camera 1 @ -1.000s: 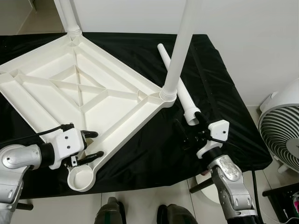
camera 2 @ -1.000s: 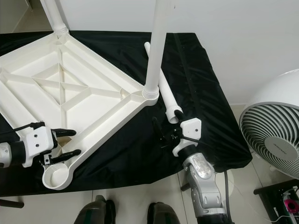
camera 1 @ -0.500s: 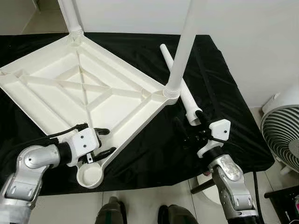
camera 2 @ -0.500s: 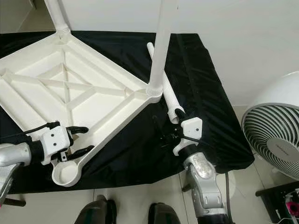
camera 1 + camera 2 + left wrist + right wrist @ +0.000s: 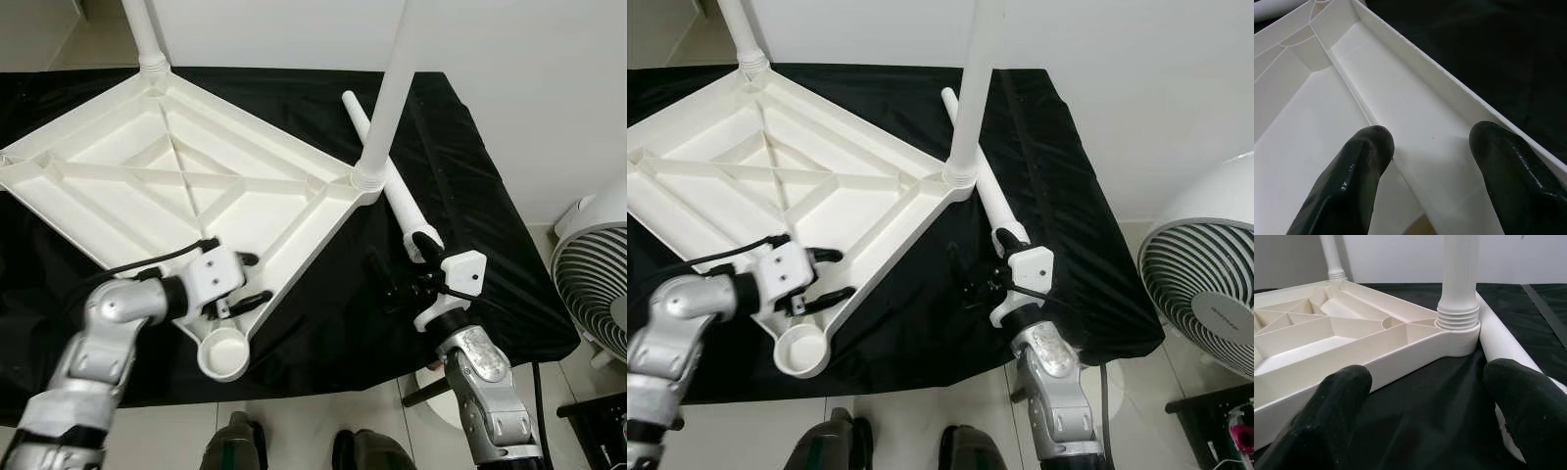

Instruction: Building children table

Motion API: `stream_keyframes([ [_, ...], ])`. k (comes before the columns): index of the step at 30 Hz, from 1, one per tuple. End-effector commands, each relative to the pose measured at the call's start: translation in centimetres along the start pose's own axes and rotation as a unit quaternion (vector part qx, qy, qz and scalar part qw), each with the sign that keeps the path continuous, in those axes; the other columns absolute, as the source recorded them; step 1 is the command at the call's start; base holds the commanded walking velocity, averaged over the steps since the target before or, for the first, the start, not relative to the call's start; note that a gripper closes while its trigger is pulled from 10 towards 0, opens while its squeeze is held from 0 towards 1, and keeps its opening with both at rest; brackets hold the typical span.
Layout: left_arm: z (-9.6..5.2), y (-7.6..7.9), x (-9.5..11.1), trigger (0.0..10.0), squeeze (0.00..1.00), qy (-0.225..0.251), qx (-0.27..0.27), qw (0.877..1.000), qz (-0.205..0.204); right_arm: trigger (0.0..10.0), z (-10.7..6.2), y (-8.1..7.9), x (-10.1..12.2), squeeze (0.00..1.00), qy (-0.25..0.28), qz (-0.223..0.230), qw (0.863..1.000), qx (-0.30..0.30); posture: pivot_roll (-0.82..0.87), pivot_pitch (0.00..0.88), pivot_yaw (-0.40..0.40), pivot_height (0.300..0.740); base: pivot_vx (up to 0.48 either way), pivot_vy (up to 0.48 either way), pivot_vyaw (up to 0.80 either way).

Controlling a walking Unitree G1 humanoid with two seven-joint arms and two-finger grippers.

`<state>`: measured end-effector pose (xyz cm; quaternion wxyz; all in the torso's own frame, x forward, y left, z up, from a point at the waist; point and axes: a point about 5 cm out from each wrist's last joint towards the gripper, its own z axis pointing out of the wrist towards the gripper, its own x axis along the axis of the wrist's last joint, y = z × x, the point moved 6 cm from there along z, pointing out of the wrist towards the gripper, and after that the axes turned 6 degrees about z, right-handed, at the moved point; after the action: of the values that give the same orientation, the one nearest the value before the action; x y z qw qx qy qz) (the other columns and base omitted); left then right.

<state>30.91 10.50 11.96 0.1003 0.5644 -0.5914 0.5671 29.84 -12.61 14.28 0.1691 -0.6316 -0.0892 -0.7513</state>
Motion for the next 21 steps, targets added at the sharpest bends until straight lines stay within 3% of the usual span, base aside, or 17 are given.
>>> stream_keyframes([
  [1,-0.1,-3.4,-1.7,10.0,0.0,-0.046,0.182,0.982,-0.016,10.0,-0.1,-0.1,-0.1,0.0,-0.005,0.001,1.0,-0.001,-0.03,0.129,0.016,0.74,0.0,0.0,0.0],
  [3,-0.1,-3.8,-1.4,10.0,0.0,-0.041,0.191,0.98,-0.017,10.0,-0.1,-0.2,-0.1,0.0,-0.005,0.001,1.0,-0.002,-0.03,0.129,0.015,0.74,0.0,0.0,0.0],
  [5,-0.6,-4.1,0.1,10.0,0.0,-0.002,0.186,0.982,-0.022,10.0,-0.2,-0.1,-0.1,0.0,-0.006,0.002,1.0,-0.003,-0.03,0.129,0.015,0.74,0.0,0.0,0.0],
  [7,-0.6,-4.1,0.1,10.0,0.0,-0.002,0.186,0.982,-0.022,10.0,-0.2,-0.1,-0.1,0.0,-0.006,0.002,1.0,-0.003,-0.03,0.129,0.015,0.74,0.0,0.0,0.0],
  [9,-1.6,-3.9,1.5,10.0,0.0,0.036,0.153,0.987,-0.032,10.0,-0.5,0.0,-0.3,0.0,-0.011,0.0,1.0,-0.004,-0.03,0.132,0.011,0.74,0.0,0.0,0.0],
  [14,-3.0,-4.0,3.0,10.0,0.0,0.066,0.122,0.99,-0.029,10.0,-0.5,0.0,-0.4,0.0,-0.014,-0.001,1.0,0.0,-0.02,0.135,0.003,0.74,0.0,0.0,0.0],
  [15,-3.4,-4.0,3.2,10.0,0.78,0.066,0.108,0.991,-0.028,10.0,-0.4,0.0,-0.4,0.0,-0.015,-0.001,1.0,0.001,-0.01,0.134,0.003,0.74,0.0,0.0,0.0],
  [16,-3.4,-4.0,3.2,10.0,0.78,0.066,0.108,0.991,-0.028,10.0,-0.4,0.0,-0.4,0.0,-0.015,-0.001,1.0,0.001,-0.01,0.134,0.003,0.74,0.0,0.0,0.0],
  [17,-4.0,-3.7,3.5,10.0,1.0,0.074,0.091,0.993,-0.035,10.0,-0.3,-0.1,-0.4,0.0,-0.015,-0.001,1.0,0.003,-0.01,0.133,0.0,0.74,0.0,0.0,0.0],
  [21,-4.7,-2.8,3.6,10.0,1.0,0.077,0.056,0.994,-0.044,10.0,-0.3,-0.2,-0.5,0.0,-0.017,0.0,1.0,0.005,-0.01,0.13,-0.003,0.74,0.0,0.0,0.0],
])
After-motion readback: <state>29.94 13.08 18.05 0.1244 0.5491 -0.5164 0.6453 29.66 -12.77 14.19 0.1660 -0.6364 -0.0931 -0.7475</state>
